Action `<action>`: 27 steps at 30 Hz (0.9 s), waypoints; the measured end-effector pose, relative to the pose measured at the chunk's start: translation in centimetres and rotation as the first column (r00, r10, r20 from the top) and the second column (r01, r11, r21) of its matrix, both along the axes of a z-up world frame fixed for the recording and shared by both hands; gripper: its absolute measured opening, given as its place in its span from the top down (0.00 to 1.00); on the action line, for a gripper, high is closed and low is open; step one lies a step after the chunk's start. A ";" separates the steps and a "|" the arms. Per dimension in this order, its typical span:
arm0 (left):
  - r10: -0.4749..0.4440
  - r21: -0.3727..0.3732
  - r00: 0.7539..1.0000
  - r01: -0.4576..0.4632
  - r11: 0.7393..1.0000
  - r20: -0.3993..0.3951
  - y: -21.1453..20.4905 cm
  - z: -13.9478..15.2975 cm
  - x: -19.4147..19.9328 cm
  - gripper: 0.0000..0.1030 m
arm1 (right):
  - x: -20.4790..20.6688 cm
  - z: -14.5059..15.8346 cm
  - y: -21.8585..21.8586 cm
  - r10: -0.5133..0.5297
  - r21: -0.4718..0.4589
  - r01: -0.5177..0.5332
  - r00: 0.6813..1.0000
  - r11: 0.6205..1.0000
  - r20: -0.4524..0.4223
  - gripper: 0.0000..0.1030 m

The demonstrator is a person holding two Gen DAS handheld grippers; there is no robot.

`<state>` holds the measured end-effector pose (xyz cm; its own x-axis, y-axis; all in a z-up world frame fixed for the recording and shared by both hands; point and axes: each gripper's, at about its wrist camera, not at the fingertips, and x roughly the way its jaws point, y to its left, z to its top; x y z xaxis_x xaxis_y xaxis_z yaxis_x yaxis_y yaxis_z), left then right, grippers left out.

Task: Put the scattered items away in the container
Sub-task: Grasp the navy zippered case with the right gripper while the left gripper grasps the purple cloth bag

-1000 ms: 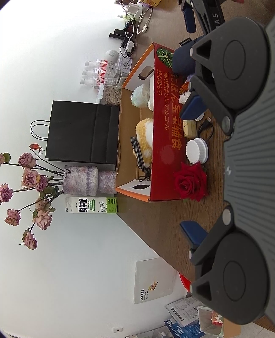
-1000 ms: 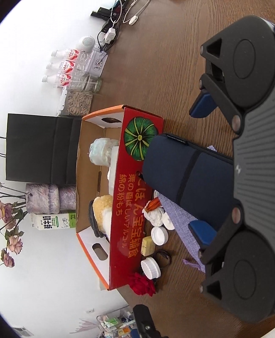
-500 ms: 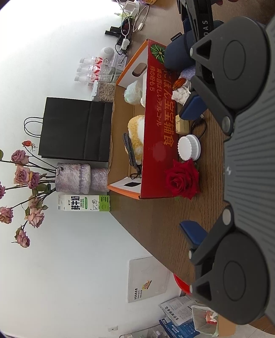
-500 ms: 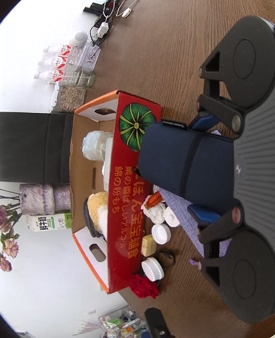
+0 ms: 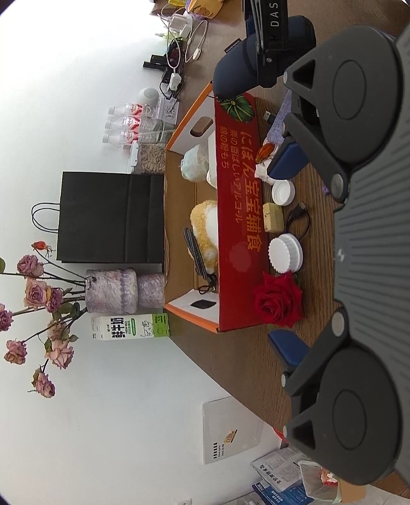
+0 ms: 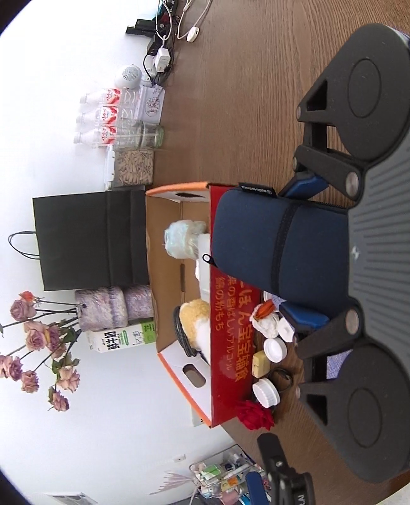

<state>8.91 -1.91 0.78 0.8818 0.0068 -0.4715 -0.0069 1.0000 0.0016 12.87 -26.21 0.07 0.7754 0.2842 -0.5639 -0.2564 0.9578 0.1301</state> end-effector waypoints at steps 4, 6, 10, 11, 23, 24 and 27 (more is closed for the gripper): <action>-0.051 0.007 0.998 0.051 0.999 -0.026 -2.2 0.2 0.4 0.00 | -0.4 -0.1 -1.6 0.005 0.004 -0.005 1.000 1.000 0.012 0.35; -0.082 0.008 0.996 0.082 0.997 -0.046 -3.5 0.1 0.8 0.00 | -0.6 -0.2 -2.4 0.006 0.006 -0.006 1.000 1.000 0.016 0.35; -0.128 0.014 0.987 0.130 0.991 -0.100 -6.3 -0.8 1.7 0.00 | -0.8 -0.4 -4.1 0.017 0.001 -0.017 1.000 1.000 0.019 0.35; -0.136 0.014 0.984 0.138 0.990 -0.116 -6.9 -1.1 1.9 0.00 | -0.9 -0.5 -4.4 0.021 -0.001 -0.021 1.000 1.000 0.021 0.35; -0.062 -0.010 0.974 0.061 0.998 -0.219 -9.0 -5.0 3.3 0.19 | -1.1 -1.3 -6.8 0.094 0.026 -0.095 0.995 0.995 0.030 0.35; -0.064 -0.006 0.975 0.064 0.998 -0.212 -9.0 -4.9 3.1 0.29 | -1.2 -1.4 -6.9 0.100 0.033 -0.101 0.995 0.994 0.030 0.35; -0.077 0.003 0.976 0.080 0.997 -0.204 -9.4 -4.5 2.7 0.63 | -1.2 -1.6 -6.8 0.113 0.052 -0.115 0.993 0.992 0.031 0.35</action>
<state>11.64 -11.31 -3.72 0.7654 -0.0523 -0.6414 0.0731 0.9973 0.0059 11.65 -33.02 -1.48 0.7512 0.4009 -0.5244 -0.3677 0.9139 0.1719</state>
